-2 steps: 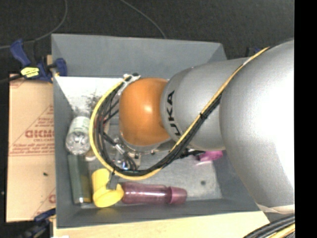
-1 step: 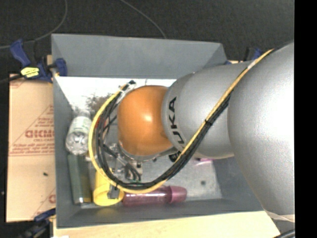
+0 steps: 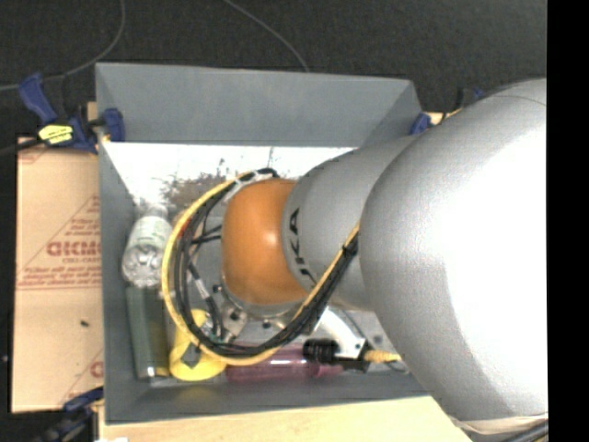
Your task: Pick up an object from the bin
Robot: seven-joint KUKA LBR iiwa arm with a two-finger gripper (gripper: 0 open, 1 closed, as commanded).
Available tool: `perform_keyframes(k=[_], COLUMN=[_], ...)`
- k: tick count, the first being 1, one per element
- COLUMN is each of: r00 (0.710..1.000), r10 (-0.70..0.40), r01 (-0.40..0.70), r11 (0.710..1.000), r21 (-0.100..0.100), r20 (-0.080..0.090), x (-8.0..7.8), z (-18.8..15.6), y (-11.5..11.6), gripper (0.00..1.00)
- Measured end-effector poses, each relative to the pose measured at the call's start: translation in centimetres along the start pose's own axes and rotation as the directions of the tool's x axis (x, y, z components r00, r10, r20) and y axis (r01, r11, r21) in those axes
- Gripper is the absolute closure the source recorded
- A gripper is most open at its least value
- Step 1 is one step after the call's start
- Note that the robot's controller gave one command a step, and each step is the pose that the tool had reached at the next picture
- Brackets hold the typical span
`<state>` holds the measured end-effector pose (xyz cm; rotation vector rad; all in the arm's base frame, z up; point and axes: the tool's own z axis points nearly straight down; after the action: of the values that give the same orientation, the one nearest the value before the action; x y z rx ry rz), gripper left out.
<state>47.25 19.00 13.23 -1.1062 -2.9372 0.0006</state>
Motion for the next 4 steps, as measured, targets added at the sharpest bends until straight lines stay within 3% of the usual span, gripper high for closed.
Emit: perform_keyframes(k=[1,2,4], r00=[0.836,0.991,0.989], r10=[-0.548,0.133,0.150], r01=[0.548,-0.133,-0.150], r11=[0.836,0.991,0.989], r21=[-0.006,-0.006,-0.002], r20=[0.015,0.003,0.001], x=[-0.21,-0.14,-0.12], z=[6.08,6.17,5.90], y=[0.35,0.24,0.13], gripper=[0.00,1.00,1.00])
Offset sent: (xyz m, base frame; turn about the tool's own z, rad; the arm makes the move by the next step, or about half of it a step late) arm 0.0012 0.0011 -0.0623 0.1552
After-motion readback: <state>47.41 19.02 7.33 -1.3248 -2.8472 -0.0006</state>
